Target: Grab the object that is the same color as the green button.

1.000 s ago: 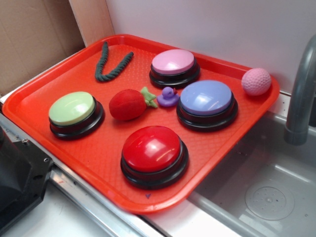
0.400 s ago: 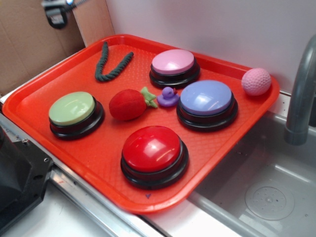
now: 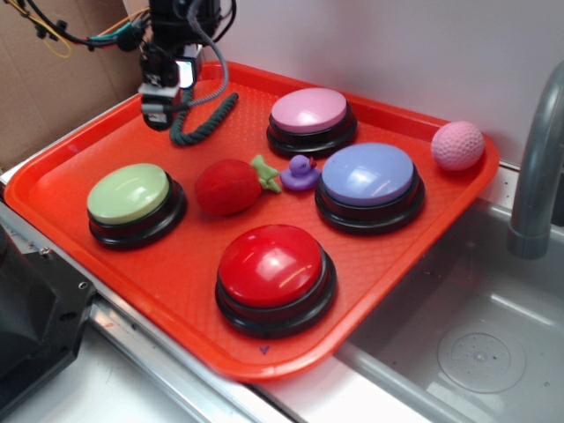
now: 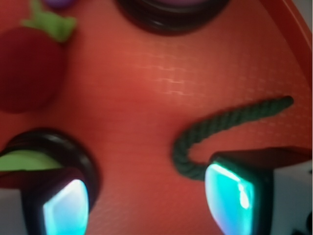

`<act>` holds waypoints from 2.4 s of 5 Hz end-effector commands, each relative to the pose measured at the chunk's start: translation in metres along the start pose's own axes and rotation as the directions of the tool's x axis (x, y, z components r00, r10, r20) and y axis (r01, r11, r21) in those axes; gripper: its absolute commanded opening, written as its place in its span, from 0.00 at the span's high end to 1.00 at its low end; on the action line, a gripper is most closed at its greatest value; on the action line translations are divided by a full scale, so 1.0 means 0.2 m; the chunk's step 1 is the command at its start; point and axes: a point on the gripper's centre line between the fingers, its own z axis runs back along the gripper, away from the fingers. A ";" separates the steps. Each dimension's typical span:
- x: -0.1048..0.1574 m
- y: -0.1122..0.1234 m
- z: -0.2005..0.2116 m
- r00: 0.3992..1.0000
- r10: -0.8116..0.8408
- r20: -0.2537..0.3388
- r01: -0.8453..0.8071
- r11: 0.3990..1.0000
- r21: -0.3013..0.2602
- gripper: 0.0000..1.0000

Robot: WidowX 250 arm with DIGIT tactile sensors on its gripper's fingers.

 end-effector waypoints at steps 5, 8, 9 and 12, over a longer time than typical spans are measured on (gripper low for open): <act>0.08 0.11 -0.24 0.996 0.094 -0.001 -0.094 0.995 -0.019 0.00; 0.01 0.13 -0.29 0.977 0.212 0.018 -0.210 0.975 -0.079 1.00; -0.02 0.13 -0.27 0.949 0.316 -0.005 -0.316 0.949 -0.016 1.00; -0.11 0.03 0.43 0.667 0.701 0.252 -0.732 0.680 0.044 1.00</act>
